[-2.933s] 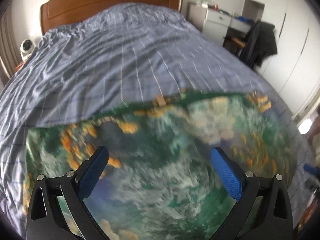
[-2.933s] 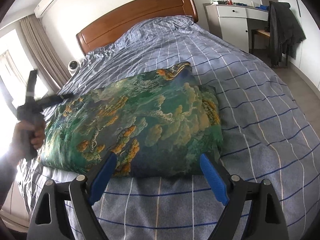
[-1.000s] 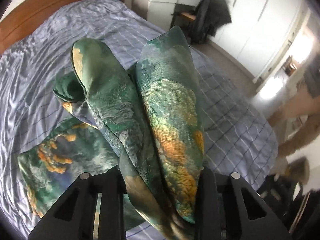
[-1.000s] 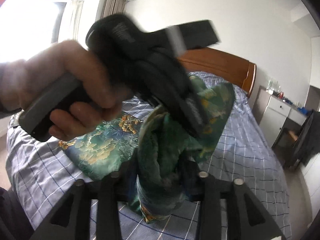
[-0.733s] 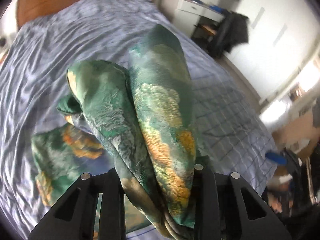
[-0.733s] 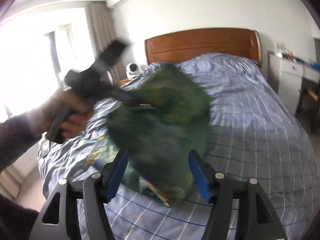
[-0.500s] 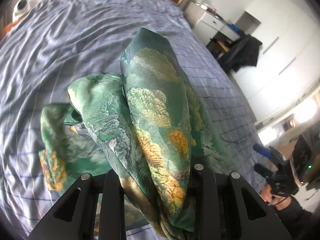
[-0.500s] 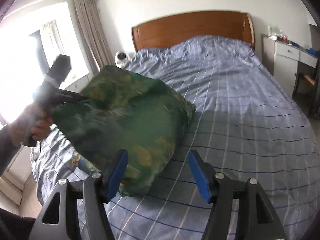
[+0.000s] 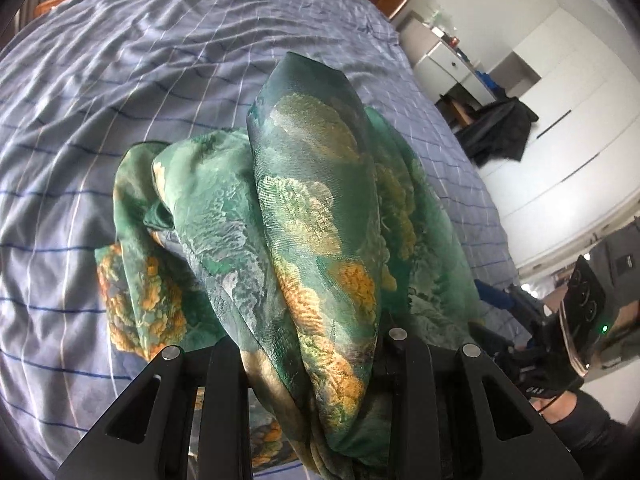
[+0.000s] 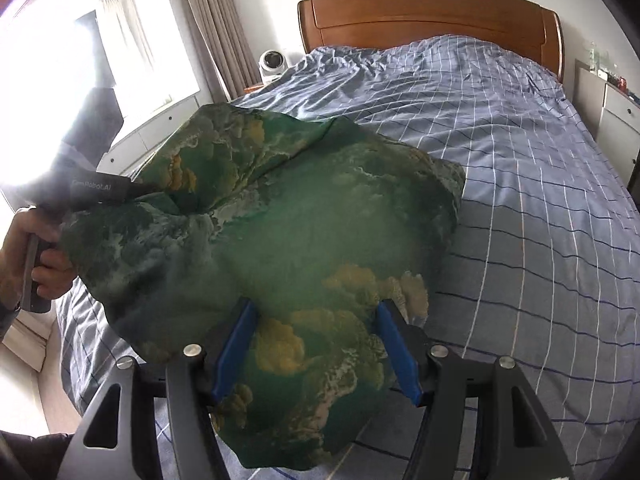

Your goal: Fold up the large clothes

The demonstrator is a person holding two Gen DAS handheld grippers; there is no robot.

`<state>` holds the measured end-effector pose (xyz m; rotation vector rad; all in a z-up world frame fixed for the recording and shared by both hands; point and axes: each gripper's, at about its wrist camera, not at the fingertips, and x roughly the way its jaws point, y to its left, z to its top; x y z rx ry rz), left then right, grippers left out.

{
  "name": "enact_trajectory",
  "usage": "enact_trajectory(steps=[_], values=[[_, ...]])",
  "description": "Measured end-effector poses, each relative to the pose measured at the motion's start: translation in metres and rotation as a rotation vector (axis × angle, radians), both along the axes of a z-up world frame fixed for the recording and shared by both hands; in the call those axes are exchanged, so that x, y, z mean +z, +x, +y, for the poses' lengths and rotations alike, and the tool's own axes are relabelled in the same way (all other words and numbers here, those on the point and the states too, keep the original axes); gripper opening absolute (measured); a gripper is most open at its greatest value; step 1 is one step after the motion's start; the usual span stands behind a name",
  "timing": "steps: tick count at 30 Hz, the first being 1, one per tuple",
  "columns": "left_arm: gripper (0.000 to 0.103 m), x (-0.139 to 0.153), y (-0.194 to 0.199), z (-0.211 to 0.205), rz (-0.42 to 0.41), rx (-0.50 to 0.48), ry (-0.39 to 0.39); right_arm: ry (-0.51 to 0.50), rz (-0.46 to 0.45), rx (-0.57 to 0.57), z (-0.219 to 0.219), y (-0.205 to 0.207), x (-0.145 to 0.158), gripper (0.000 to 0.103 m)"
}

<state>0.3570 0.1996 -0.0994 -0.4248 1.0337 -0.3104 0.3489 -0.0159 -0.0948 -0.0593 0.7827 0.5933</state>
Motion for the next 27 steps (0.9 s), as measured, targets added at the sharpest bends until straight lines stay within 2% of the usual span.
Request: enact_trajectory(steps=[12,27], values=[[0.029,-0.014,-0.005,0.007,-0.001,0.003,-0.031,-0.063,-0.022,-0.008,0.011,-0.007,-0.001,0.066],[0.03,-0.017,-0.009,0.009,0.008,0.011,-0.041,-0.077,-0.024,-0.011,0.011,-0.003,0.001,0.066]])
